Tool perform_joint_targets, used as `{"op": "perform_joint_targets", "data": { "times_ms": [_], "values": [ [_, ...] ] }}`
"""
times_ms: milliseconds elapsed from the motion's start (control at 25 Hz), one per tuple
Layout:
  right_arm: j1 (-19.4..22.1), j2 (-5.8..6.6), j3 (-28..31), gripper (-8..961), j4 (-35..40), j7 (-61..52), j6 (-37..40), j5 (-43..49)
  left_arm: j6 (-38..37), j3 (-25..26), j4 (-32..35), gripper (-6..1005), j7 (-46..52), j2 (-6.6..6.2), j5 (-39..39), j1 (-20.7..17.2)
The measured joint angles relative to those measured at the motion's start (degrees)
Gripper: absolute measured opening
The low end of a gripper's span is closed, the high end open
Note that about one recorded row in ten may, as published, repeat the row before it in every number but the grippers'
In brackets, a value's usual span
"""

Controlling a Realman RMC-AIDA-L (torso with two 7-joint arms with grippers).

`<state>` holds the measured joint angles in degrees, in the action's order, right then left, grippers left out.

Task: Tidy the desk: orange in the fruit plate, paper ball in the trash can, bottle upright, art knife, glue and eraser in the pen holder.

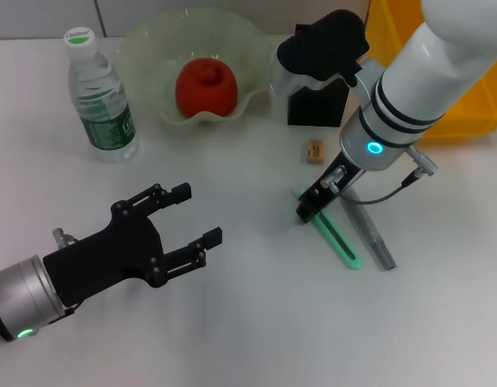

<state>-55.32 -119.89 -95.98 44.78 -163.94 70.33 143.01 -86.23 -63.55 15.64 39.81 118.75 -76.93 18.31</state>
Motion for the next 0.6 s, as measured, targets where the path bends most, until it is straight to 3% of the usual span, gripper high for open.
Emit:
{"op": "perform_joint_targets", "data": {
  "times_ms": [360,480,600],
  "values": [
    [0.58,0.00,0.15,257,0.26,0.55,-0.36,-0.63,0.60,0.02,0.00,777,0.00,0.08,0.02,-0.03],
    [3.22,0.18,0.99,164,6.23,0.63,-0.15,-0.63,0.60,0.04,0.00,777,0.00,0.07,0.03,-0.03],
    [8.96,0.48,4.02,164,18.49,1.20,0.09,-0.64,0.60,0.05,0.01,777,0.00,0.06,0.03,0.00]
  ]
}}
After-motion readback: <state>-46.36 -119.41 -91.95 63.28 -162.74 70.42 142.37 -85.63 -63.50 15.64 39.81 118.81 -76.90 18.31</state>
